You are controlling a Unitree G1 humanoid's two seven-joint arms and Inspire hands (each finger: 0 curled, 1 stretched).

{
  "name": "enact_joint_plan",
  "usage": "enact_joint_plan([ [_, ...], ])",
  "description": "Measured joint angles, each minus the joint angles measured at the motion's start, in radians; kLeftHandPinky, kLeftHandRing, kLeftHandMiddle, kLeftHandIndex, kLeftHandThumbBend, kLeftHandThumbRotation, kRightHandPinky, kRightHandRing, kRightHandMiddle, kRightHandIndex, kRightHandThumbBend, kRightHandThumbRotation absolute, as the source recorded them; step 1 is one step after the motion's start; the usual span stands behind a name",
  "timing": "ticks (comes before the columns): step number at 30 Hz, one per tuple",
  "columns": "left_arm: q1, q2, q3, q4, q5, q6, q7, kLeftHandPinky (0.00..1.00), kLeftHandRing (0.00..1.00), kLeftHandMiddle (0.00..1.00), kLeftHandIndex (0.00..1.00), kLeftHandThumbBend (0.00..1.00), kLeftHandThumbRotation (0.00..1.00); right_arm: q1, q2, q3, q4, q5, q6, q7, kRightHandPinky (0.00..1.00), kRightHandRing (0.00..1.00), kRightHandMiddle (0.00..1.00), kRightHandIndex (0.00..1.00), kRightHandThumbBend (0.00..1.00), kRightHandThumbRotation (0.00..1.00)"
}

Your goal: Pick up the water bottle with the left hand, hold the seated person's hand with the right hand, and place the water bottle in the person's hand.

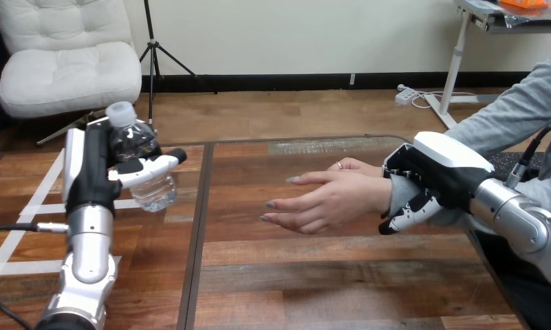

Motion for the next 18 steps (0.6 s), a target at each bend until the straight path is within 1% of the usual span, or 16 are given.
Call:
enact_joint_plan([
  [11,0.003,-0.028,-0.022,-0.031,0.013,0.0,-0.018,0.34,0.39,0.43,0.43,0.74,0.0,0.001,0.001,0.0,-0.027,0.012,-0.003,0.009,0.23,0.27,0.32,0.32,0.85,0.0],
  [18,0.003,-0.048,-0.028,-0.044,0.014,-0.001,-0.049,0.33,0.38,0.42,0.43,0.73,0.0,0.001,0.004,0.0,-0.04,0.018,-0.006,0.013,0.23,0.26,0.32,0.32,0.85,0.0],
])
